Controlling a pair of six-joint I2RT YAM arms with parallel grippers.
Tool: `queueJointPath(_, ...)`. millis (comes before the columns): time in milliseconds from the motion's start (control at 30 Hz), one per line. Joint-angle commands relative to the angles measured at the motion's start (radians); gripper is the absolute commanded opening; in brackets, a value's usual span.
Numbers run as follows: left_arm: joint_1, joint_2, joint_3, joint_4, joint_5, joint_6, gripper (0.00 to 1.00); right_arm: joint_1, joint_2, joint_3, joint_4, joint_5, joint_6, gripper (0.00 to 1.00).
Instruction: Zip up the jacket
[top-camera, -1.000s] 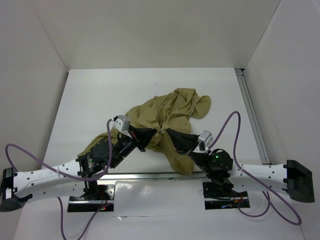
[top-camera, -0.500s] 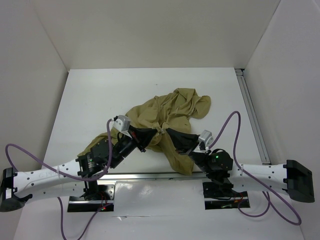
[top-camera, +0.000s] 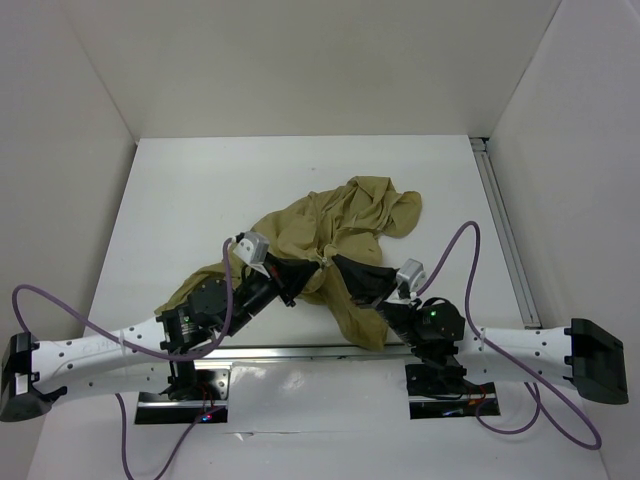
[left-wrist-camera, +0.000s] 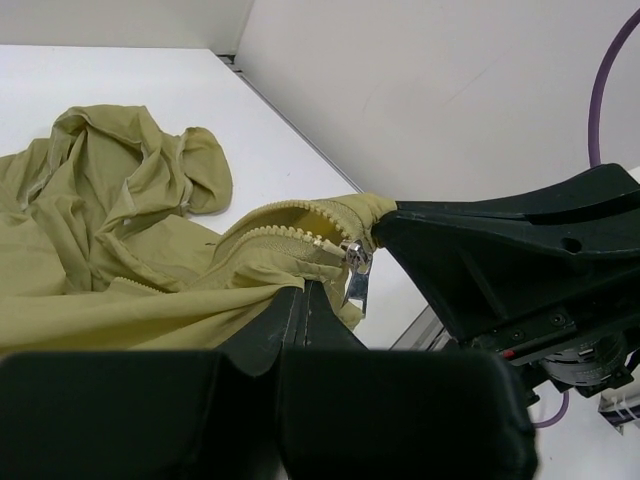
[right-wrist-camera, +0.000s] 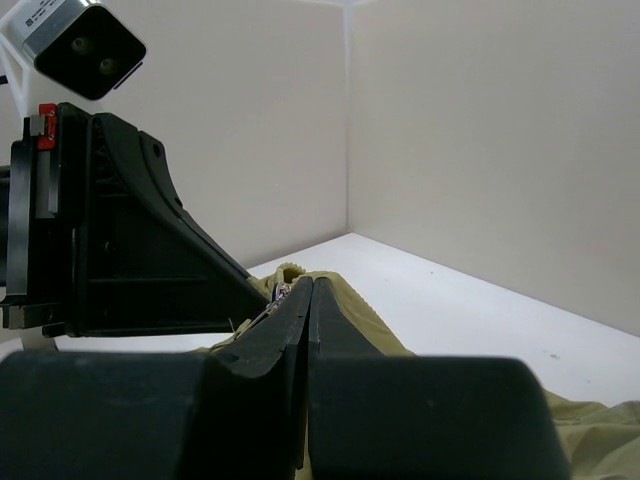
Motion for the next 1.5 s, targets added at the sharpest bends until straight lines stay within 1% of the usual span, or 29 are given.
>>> queueJointPath(0,-0.004,-0.003,0.025,0.053,0.020,-0.012,0.00,-0.005,0.002,0.043,0.043,0.009,0.005,0.00)
queueJointPath(300,-0.004,-0.022,0.036,-0.009,0.001,0.021,0.00,-0.005,-0.017,0.063,-0.037,0.018,0.005,0.00)
queueJointPath(767,-0.004,-0.011,0.106,-0.100,0.001,0.068,0.00,-0.005,-0.008,0.072,-0.069,0.028,0.024,0.00)
queueJointPath(867,-0.004,0.012,0.131,-0.111,0.001,0.068,0.00,-0.005,0.001,0.072,-0.069,0.028,0.024,0.00)
queueJointPath(1100,-0.004,0.031,0.142,-0.111,0.044,0.068,0.00,-0.005,0.002,0.063,-0.060,0.028,0.033,0.00)
queueJointPath(1467,-0.004,0.072,0.180,-0.160,0.084,0.088,0.00,-0.005,-0.017,0.053,-0.078,0.028,0.042,0.00)
